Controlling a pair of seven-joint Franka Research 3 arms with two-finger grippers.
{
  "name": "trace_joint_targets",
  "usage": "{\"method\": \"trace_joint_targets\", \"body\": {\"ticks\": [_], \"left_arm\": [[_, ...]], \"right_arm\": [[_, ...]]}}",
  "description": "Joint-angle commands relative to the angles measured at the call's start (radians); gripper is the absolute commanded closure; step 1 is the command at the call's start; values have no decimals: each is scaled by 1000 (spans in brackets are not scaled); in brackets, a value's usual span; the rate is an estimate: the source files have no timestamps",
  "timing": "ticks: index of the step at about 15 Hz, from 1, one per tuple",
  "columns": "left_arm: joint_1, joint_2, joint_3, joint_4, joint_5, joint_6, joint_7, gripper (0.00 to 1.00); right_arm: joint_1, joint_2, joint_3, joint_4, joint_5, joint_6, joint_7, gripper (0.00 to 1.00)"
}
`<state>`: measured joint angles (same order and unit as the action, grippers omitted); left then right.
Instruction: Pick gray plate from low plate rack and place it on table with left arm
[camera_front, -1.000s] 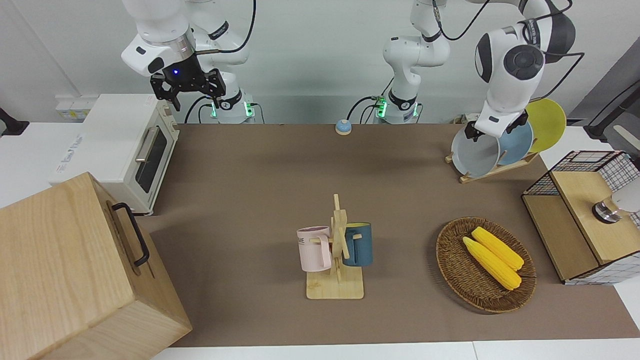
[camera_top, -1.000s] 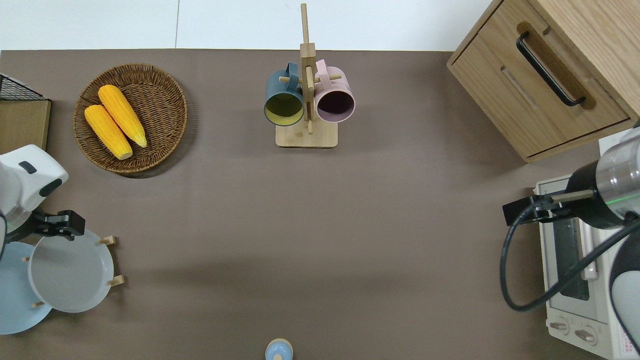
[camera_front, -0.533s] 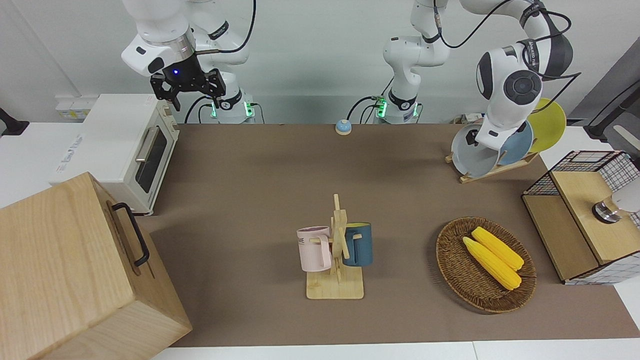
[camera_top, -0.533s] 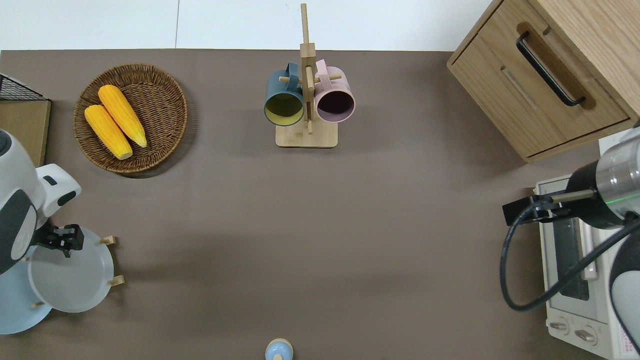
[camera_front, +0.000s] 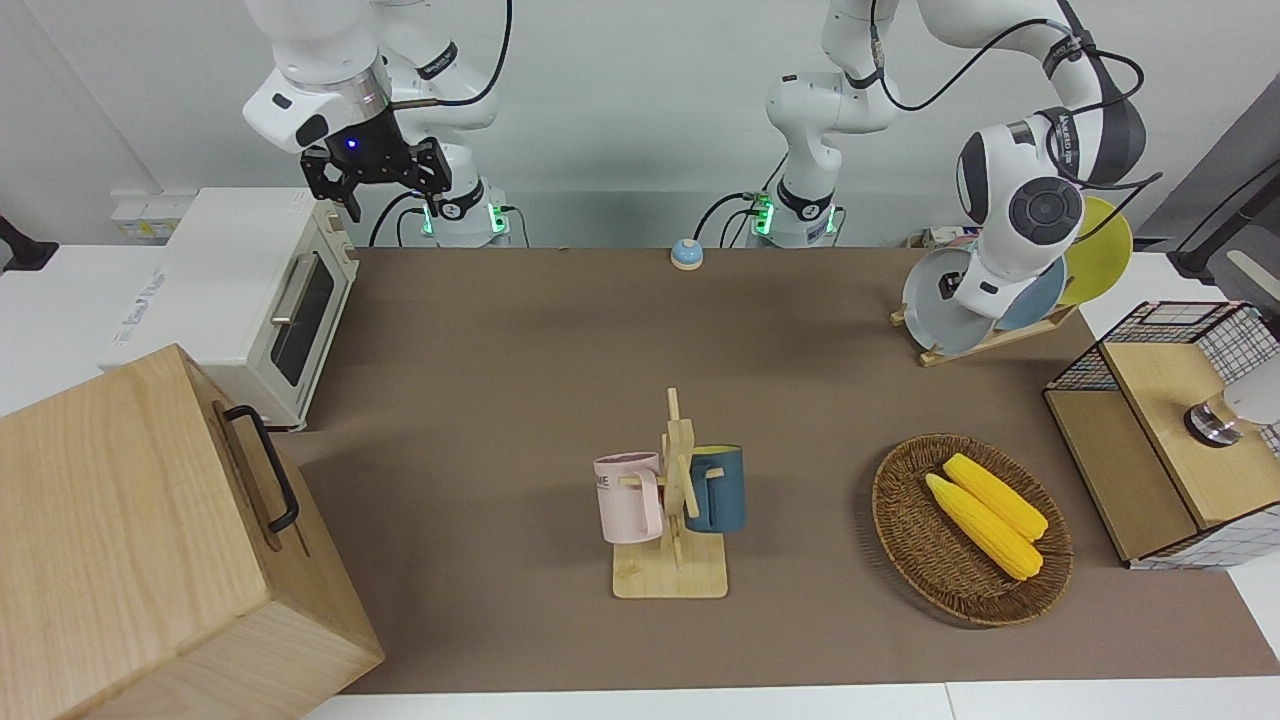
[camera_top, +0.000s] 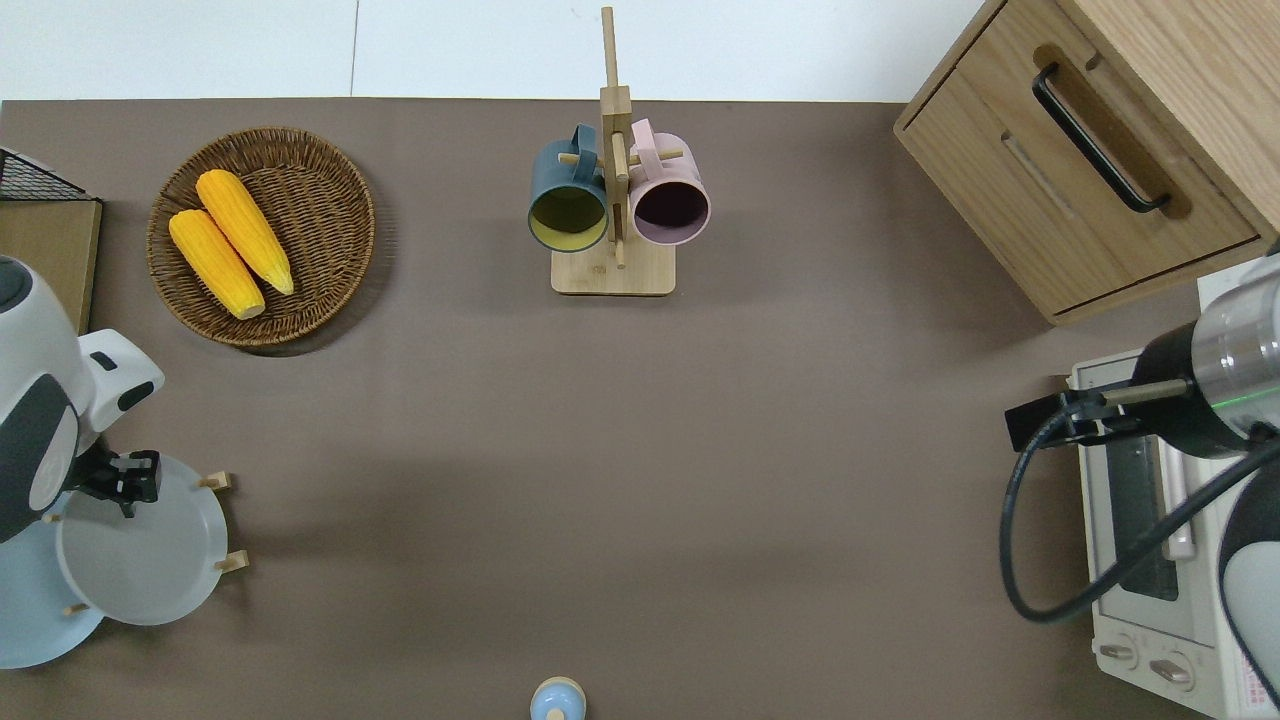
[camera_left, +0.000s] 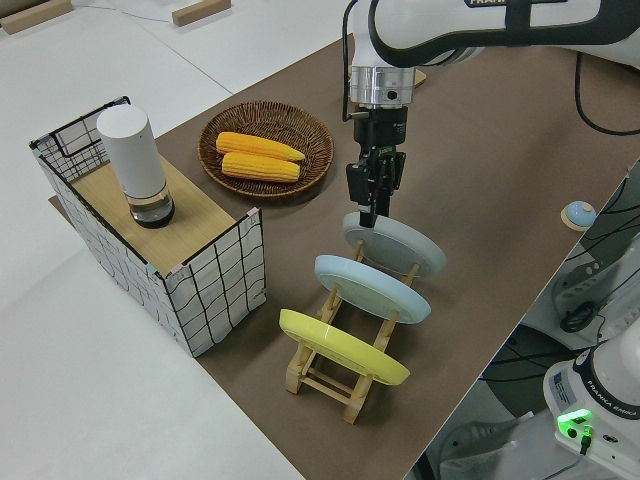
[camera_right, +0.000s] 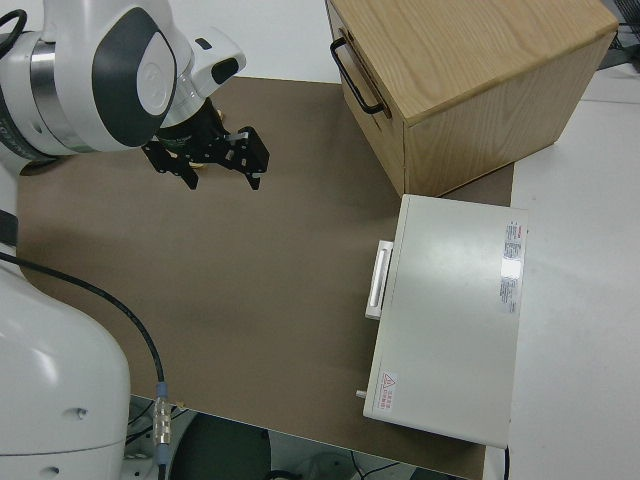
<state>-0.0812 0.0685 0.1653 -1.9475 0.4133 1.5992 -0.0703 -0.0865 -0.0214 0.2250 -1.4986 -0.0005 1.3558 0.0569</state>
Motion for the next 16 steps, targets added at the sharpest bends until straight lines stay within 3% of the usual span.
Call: {"method": "trace_joint_targets", "body": {"ticks": [1,3,5,11,16], "left_arm": [[11,-1,-3,-13,19,24,9,749],[11,0,-3,-13,18,24,9,910],[11,4,-3,-11,18,24,7,1000],[6,1,-3,31,19,-2,17,1000],[-3,-9,-19,160,22,-131,93,1000]], "right_arm": [[-13,-5,7,6,4,-15,-3,11],[-15,-5,7,6,4,-15,-3,11],[-15,-5,7,6,4,-15,-3,13],[-15,-5,7,6,4,-15,-3,11],[-15,-5,7,6,4,-15,-3,11]]}}
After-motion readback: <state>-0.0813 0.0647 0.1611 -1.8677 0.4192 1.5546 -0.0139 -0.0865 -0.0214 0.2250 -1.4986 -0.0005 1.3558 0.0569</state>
